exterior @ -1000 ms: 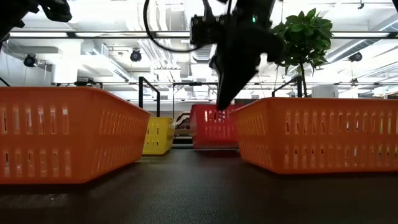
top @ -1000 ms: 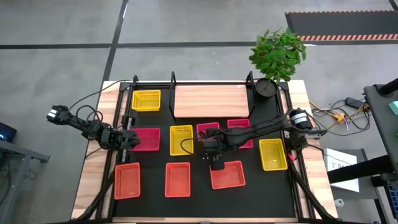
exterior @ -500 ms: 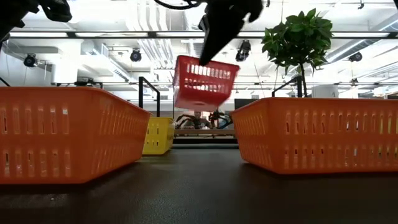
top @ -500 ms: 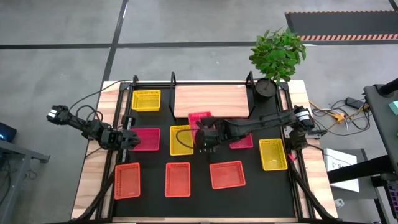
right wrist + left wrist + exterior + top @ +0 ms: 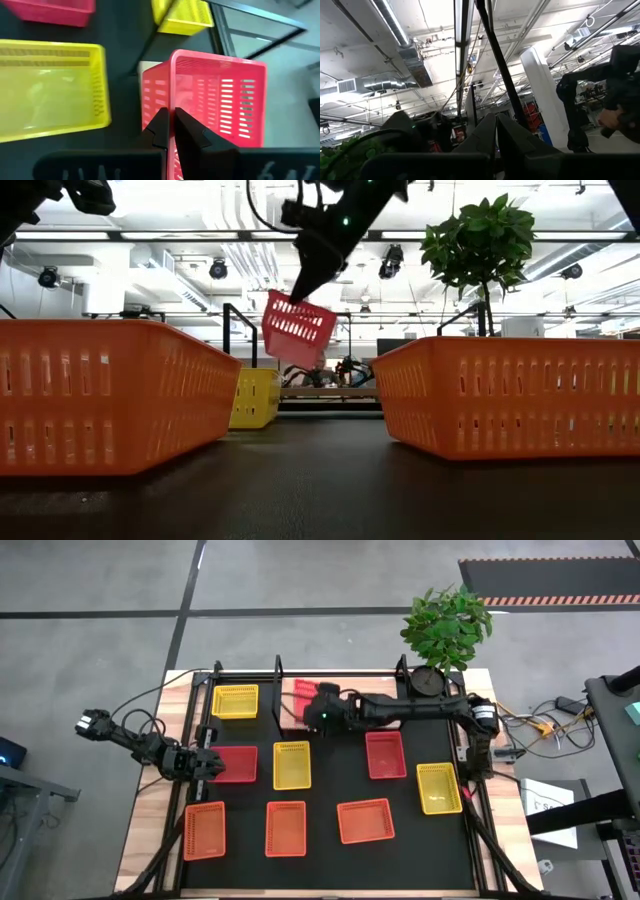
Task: Stack baskets on shelf by color
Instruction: Put the middle red bin on the shelf, then put the middle yellow bin on the shelf
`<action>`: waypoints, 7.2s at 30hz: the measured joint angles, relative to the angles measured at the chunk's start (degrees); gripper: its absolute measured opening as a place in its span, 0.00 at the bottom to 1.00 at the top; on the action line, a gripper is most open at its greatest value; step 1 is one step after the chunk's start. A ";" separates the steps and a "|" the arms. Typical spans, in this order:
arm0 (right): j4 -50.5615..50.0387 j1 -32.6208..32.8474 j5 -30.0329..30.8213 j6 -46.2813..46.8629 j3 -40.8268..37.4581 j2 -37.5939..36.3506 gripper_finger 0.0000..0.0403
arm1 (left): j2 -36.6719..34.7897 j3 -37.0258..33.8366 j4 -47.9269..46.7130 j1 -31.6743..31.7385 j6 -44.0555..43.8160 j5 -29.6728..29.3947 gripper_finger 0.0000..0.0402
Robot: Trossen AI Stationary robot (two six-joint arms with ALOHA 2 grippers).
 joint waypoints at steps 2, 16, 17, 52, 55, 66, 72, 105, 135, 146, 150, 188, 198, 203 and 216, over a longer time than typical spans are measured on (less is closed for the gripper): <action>2.16 -1.27 -0.16 -0.09 -1.31 0.00 0.02 | -0.01 0.00 0.02 0.01 0.00 0.00 0.00; 9.48 -3.28 -1.10 -1.93 -2.69 6.85 0.03 | -0.12 0.00 0.25 0.01 0.03 -0.02 0.00; 9.89 -3.30 -1.11 -1.78 -2.67 7.16 0.04 | -0.11 0.00 0.21 -0.01 0.05 -0.01 0.00; -6.17 -11.61 4.37 -0.03 -2.56 3.91 0.02 | 0.65 0.00 0.66 -0.01 0.06 -0.02 0.00; -5.22 -11.62 2.30 -0.51 -2.58 5.02 0.02 | 0.65 0.00 0.71 0.01 0.07 -0.02 0.00; 0.41 -11.27 -1.63 -0.52 -2.58 5.10 0.02 | 0.65 0.00 0.84 0.01 0.44 -0.04 0.00; 2.70 -11.30 -1.20 -2.02 -2.60 5.09 0.02 | 0.65 0.00 0.79 0.01 0.44 -0.04 0.00; -0.33 13.18 -10.31 4.89 -1.45 -2.04 0.13 | 0.76 0.00 1.47 -0.02 -0.54 -0.06 0.00; 16.67 14.26 -14.71 10.78 -0.07 15.29 0.48 | 0.76 0.00 1.56 -0.02 -0.04 -0.06 0.00; 16.87 13.56 -14.68 11.04 0.37 18.34 0.39 | 0.76 0.00 1.56 -0.01 0.01 -0.19 0.00; 16.72 13.38 -14.58 9.99 0.35 19.08 0.33 | 0.74 0.00 1.56 -0.02 0.01 -0.19 0.00; -7.81 17.37 -6.62 1.55 -0.76 -3.34 0.02 | 0.69 0.00 1.62 0.01 0.03 -0.28 0.00; -9.37 13.54 -1.53 0.46 -7.96 -10.42 0.02 | 0.67 0.00 1.62 0.01 0.03 -0.28 0.00; -7.17 10.00 -1.57 -0.83 -14.08 -13.59 0.02 | 0.76 0.00 1.60 -0.02 0.03 -0.28 0.00; 12.75 -2.50 -9.78 -5.14 -32.73 -19.41 0.02 | 0.76 0.00 1.60 -0.01 0.03 -0.28 0.00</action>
